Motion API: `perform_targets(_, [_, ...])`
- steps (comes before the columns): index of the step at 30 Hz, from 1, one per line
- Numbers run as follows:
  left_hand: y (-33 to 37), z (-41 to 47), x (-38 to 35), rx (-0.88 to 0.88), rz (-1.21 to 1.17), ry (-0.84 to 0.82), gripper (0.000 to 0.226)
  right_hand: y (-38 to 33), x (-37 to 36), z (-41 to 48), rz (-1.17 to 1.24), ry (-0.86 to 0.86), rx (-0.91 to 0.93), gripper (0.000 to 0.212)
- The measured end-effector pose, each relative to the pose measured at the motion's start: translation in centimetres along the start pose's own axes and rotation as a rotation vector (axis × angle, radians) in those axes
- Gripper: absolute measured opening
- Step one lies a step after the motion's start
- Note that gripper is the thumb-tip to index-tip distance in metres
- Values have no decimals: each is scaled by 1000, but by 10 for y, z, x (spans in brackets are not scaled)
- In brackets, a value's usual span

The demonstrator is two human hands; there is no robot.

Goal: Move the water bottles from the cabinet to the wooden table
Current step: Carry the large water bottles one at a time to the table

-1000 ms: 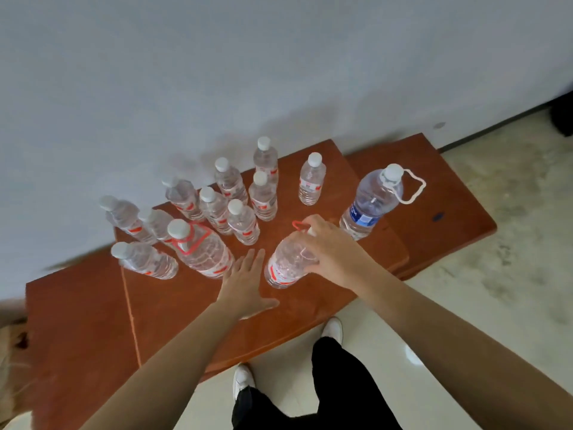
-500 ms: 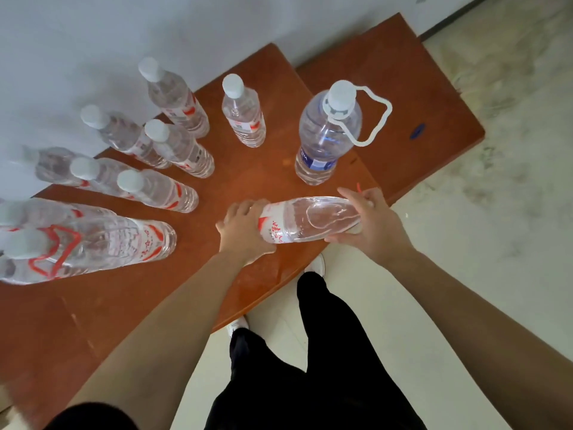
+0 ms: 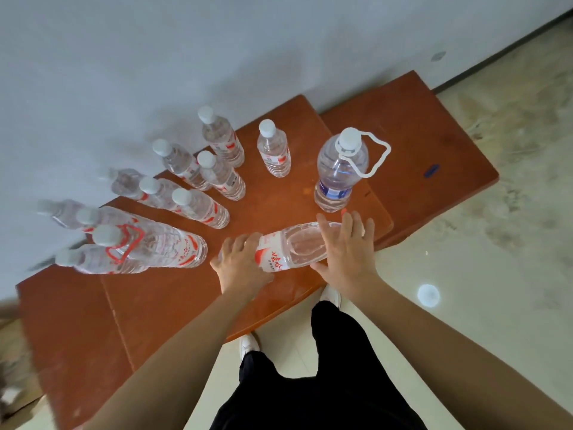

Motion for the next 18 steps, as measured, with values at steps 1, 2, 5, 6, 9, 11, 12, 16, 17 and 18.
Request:
perform_targets(1, [-3, -5, 8, 14, 4, 19, 92, -5, 9, -1, -4, 13, 17, 109])
perform_targets(2, [-6, -12, 17, 29, 13, 40, 93, -9, 18, -2, -9, 26, 43, 108])
perform_targets(5, [-16, -33, 42, 103, 45, 110, 94, -31, 46, -8, -109, 52, 100, 107])
perform_targets(6, [-18, -39, 47, 128, 52, 128, 92, -38, 52, -10, -162, 62, 96, 110])
perform_targets(9, [-28, -75, 66, 230, 60, 236, 84, -71, 69, -20, -211, 119, 189, 118])
perform_targets(11, [-36, -108, 74, 305, 74, 317, 82, -100, 71, -29, -169, 168, 441, 122])
perform_targets(12, [-40, -124, 76, 336, 78, 348, 81, -114, 69, -34, -154, 175, 582, 124])
perform_targets(16, [-56, -201, 84, 531, 79, 439, 76, -164, 64, -73, -93, 112, 946, 119])
perform_targets(17, [-60, -221, 87, 585, 79, 442, 76, -176, 65, -87, -89, 97, 1003, 114])
perform_targets(18, [-65, -246, 88, 638, 79, 440, 78, -189, 65, -105, -92, 98, 1066, 108])
Point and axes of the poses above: each hand's wrist, its own z-axis towards the middle knuckle, its own x-axis out of the back of the hand, y = z × x, the point moved 2 cm from there along z, towards the middle knuckle, and after that the axes turned 8 degrees about -x, right-handed, at the moved point
